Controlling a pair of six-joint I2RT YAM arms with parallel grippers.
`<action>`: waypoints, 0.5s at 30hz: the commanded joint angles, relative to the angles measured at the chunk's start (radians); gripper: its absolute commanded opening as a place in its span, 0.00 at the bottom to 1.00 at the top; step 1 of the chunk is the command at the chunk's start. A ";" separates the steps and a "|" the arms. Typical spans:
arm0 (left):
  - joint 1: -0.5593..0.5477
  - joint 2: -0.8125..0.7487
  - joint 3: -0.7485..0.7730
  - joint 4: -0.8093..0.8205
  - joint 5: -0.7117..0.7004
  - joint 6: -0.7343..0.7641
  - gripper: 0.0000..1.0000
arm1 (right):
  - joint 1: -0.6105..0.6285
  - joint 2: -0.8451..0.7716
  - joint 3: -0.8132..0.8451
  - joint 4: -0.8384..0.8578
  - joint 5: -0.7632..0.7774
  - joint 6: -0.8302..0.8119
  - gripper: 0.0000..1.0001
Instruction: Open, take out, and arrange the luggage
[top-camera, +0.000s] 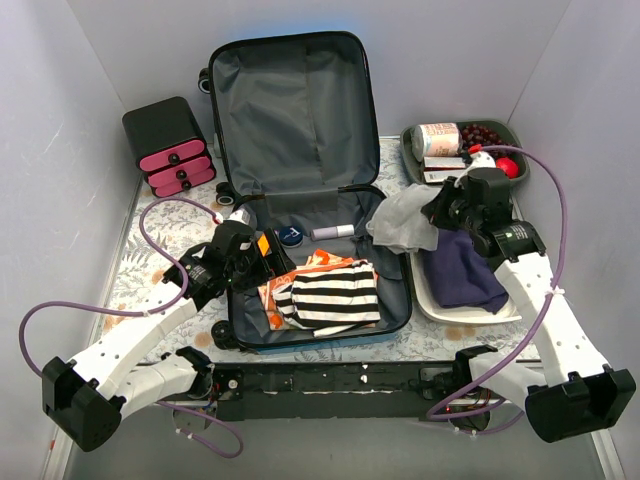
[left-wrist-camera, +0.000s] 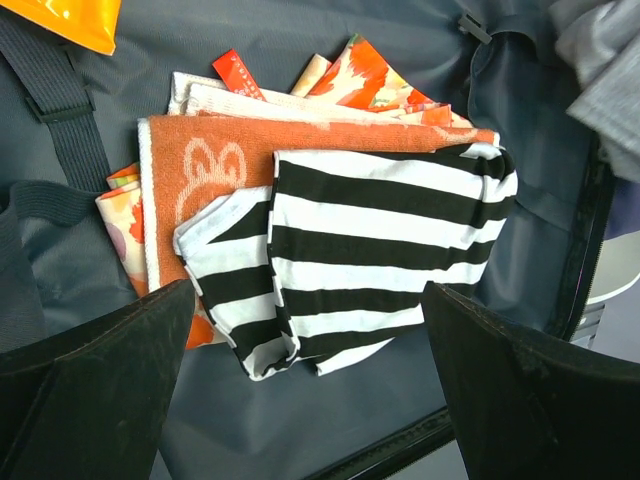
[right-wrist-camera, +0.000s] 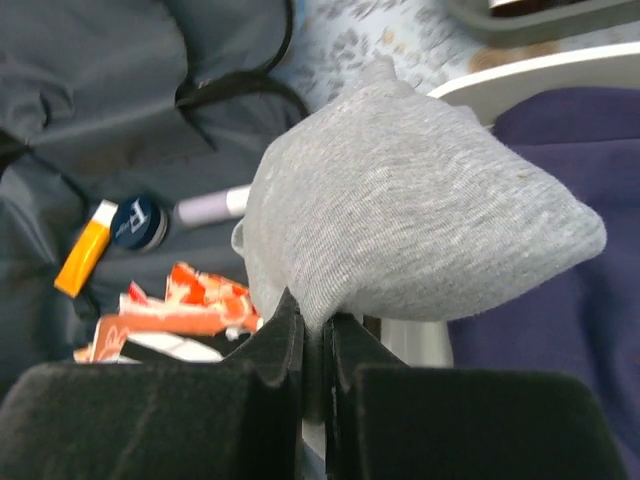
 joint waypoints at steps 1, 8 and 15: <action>-0.002 -0.016 0.044 -0.016 -0.024 0.011 0.98 | -0.056 -0.047 0.025 0.145 0.119 0.084 0.01; -0.002 -0.017 0.062 -0.025 -0.036 0.018 0.98 | -0.141 -0.065 0.018 0.234 0.154 0.155 0.01; -0.002 -0.008 0.097 -0.047 -0.076 0.037 0.98 | -0.187 -0.034 0.052 0.239 0.228 0.144 0.01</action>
